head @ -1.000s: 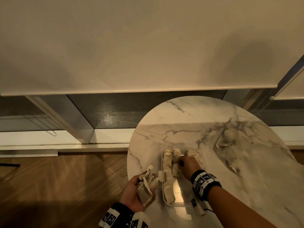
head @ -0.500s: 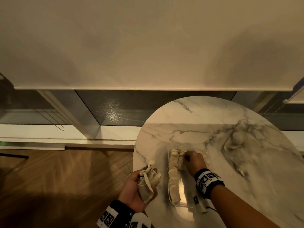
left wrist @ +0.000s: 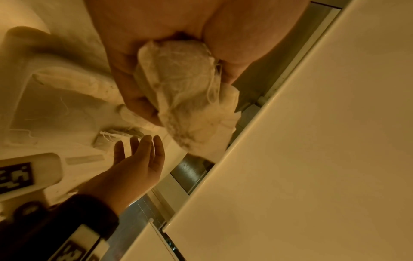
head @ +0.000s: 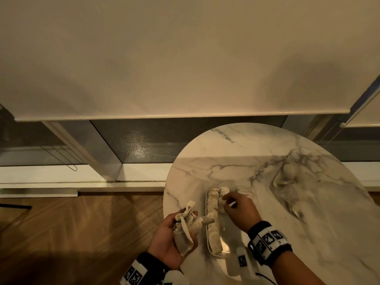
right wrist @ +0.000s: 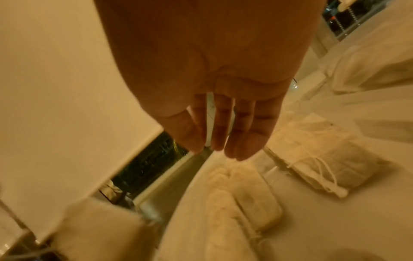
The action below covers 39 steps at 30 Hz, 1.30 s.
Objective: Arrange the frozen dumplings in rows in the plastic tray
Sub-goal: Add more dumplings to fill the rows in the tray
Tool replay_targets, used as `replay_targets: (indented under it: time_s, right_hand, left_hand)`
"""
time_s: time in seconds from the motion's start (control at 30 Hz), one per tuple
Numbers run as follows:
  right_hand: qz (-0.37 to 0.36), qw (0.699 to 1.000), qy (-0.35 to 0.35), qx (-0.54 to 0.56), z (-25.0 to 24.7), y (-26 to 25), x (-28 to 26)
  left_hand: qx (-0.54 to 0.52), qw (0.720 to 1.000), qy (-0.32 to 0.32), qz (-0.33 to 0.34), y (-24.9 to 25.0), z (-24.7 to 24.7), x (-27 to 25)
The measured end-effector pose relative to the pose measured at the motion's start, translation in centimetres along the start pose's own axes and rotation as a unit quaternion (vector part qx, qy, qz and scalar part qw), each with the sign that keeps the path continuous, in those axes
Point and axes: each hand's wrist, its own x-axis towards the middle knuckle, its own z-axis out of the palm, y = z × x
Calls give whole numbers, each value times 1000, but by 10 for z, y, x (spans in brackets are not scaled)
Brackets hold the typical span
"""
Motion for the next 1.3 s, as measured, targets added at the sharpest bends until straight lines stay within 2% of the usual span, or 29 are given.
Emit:
replay_targets:
  time_s: [0.1, 0.17, 0.33, 0.43, 0.5, 0.67, 0.87, 0.93, 1.03, 1.13, 1.23, 1.3]
  right_hand:
    - [-38, 991, -117, 52, -7, -11, -35]
    - [-58, 984, -158, 55, -7, -11, -48]
    - [-121, 982, -131, 58, -4, -24, -50]
    - [-167, 968, -117, 145, -5, -39, -48]
    - [-171, 962, -110, 180, 0, -37, -46]
    - [-124, 976, -87, 156, -2, -25, -45]
    - [-33, 969, -135, 205, -12, -7, -43]
    - [9, 965, -134, 225, -12, 2, -40]
    - [100, 961, -95, 238, -10, 15, -33]
    - [186, 939, -54, 285, -4, 24, -23]
    - [208, 934, -41, 289, 6, 30, -12]
    - [185, 952, -38, 241, 13, 33, -6]
  left_hand:
    - [21, 999, -28, -3, -2, 12, -10]
    - [44, 998, -48, -4, -5, 25, -17]
    - [48, 996, -69, -23, -13, 46, -20]
    - [52, 995, -79, -34, -19, 54, -19]
    - [61, 993, -91, -38, -23, 60, -21]
    - [69, 990, -117, -32, -22, 66, -24]
    - [67, 996, -65, 10, -6, 60, -20]
    - [57, 997, -40, 27, 1, 53, -14]
    - [32, 998, -35, 42, 10, 46, -8]
    - [29, 997, -35, 55, 14, 43, -6]
    - [32, 997, -34, 58, 16, 40, -3]
    - [32, 997, -34, 57, 16, 38, -2]
